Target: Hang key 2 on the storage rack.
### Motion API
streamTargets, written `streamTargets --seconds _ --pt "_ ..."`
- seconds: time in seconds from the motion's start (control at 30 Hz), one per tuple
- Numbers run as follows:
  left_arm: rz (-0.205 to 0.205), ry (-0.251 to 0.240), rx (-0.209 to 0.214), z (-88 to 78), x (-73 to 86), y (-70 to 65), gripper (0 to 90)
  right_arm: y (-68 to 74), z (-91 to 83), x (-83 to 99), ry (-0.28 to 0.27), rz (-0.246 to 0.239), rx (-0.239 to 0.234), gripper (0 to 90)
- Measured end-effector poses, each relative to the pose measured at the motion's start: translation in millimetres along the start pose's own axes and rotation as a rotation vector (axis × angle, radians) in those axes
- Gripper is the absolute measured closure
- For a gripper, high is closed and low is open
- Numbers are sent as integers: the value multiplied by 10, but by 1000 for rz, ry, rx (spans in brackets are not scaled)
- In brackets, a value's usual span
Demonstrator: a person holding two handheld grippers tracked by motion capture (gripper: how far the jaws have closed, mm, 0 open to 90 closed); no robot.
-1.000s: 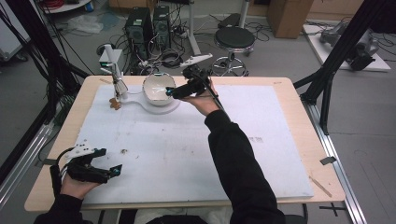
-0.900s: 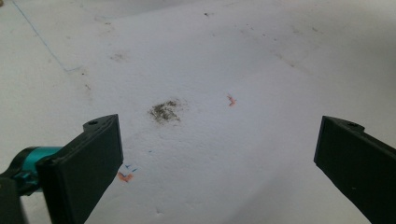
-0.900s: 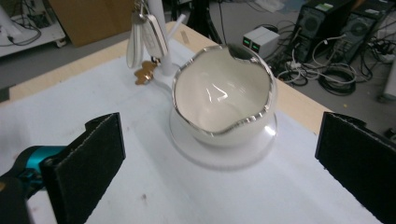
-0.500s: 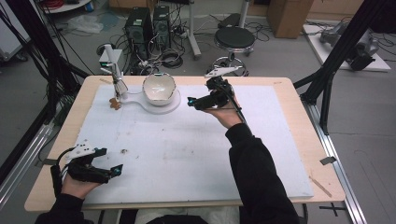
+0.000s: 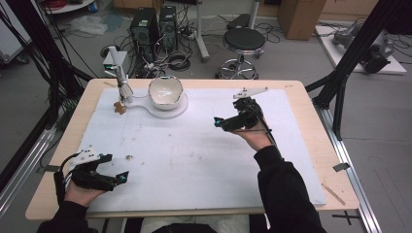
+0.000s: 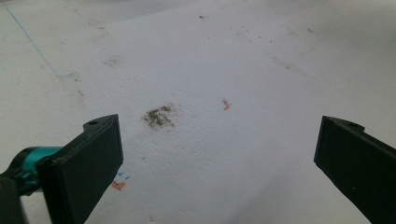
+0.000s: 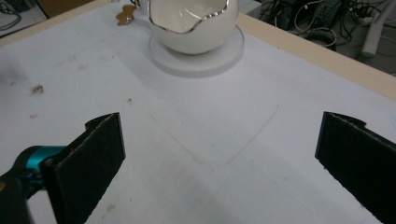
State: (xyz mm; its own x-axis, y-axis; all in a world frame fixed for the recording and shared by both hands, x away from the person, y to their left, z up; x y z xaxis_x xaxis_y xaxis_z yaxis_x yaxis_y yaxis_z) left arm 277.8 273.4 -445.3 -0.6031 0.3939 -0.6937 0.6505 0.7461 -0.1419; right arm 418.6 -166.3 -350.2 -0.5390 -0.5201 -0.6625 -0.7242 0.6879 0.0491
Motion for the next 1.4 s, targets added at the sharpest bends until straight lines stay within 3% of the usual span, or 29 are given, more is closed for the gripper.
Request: streamTargets --seconds 0.2,0.57,0.7,0.73,0.9,1.23,1.4 --pt "-6 4 -8 3 0 3 17 -66 -96 233 8 26 11 6" --pt "-12 4 -15 4 0 14 17 -96 -243 502 6 34 9 6" --pt "-14 6 -13 10 0 12 17 -108 -272 623 13 37 22 6" --pt "-13 12 -15 12 2 18 17 -109 -295 682 27 33 48 6" --pt "-16 15 -13 13 8 20 17 -97 -346 788 17 32 52 6" --pt "-16 14 -14 15 7 18 17 -140 -406 1131 23 88 55 6" --pt "-11 17 -14 14 6 19 17 -123 -447 1283 -1 112 58 6"
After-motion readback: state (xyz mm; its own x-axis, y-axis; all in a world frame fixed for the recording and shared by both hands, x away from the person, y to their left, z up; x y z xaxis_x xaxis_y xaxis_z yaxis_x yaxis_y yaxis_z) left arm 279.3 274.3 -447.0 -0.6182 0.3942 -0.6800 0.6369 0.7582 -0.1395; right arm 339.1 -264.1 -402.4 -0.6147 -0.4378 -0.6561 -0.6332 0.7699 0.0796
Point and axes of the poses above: each handheld gripper's, and its own axes: z roughly forward along the jaws, x roughly out of its underside, y roughly to its left, the point moved 2 cm from there along z, roughly forward along the jaws, and after that the axes turned 14 degrees about y, right-handed, at the moved point
